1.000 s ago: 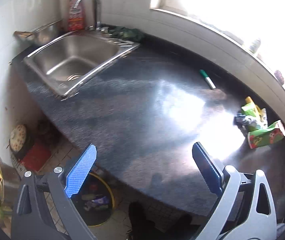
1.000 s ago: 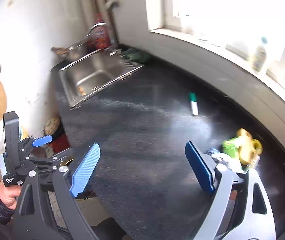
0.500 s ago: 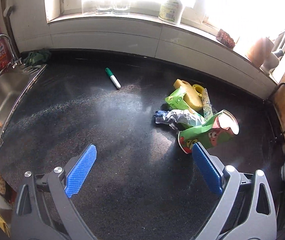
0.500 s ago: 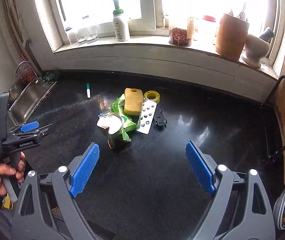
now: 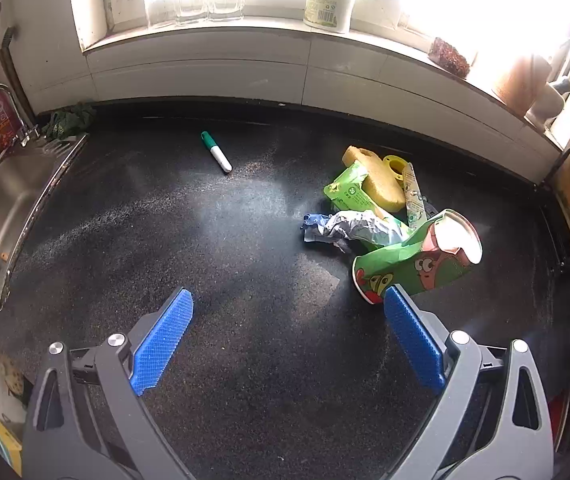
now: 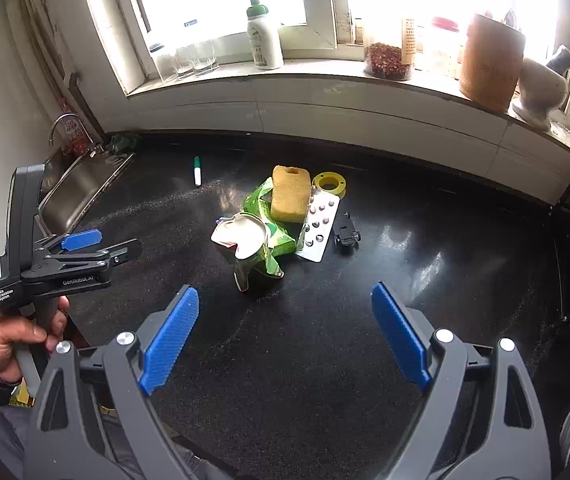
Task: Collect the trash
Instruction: 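Move both tools back over the counter toward the remaining trash, then grasp the green marker with left tool while right tool grasps the paper cup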
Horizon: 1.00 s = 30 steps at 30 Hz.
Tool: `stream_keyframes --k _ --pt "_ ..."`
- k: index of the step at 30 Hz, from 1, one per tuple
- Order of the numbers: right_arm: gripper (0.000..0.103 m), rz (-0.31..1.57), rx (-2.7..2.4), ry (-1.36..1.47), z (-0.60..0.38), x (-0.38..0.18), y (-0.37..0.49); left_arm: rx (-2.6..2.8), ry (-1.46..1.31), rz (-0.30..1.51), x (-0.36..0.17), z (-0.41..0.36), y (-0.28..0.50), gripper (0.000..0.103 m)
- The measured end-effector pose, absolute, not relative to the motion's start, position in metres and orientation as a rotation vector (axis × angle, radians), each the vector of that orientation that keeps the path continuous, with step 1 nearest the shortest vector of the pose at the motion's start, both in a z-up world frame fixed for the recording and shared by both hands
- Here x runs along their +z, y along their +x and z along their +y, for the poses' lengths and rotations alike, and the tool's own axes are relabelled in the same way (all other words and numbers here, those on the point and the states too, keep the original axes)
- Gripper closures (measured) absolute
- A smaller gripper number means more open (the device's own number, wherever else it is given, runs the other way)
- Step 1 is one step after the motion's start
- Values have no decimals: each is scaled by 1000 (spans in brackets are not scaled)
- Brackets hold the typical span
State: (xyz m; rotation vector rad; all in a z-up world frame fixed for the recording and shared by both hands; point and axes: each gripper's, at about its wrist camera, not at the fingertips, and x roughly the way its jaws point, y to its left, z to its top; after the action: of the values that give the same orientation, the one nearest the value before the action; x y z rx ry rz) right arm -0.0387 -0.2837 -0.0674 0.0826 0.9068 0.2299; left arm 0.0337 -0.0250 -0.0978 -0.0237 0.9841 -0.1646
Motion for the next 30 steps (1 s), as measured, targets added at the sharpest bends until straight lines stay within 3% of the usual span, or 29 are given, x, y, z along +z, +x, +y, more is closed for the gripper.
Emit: stream_keyframes --k 18,30 --pt "18 912 308 73 -279 -78 -17 -94 -45 1015 -114 -13 76 9" --pt "18 999 408 40 -260 -114 19 8 -57 1080 -156 -3 168 9"
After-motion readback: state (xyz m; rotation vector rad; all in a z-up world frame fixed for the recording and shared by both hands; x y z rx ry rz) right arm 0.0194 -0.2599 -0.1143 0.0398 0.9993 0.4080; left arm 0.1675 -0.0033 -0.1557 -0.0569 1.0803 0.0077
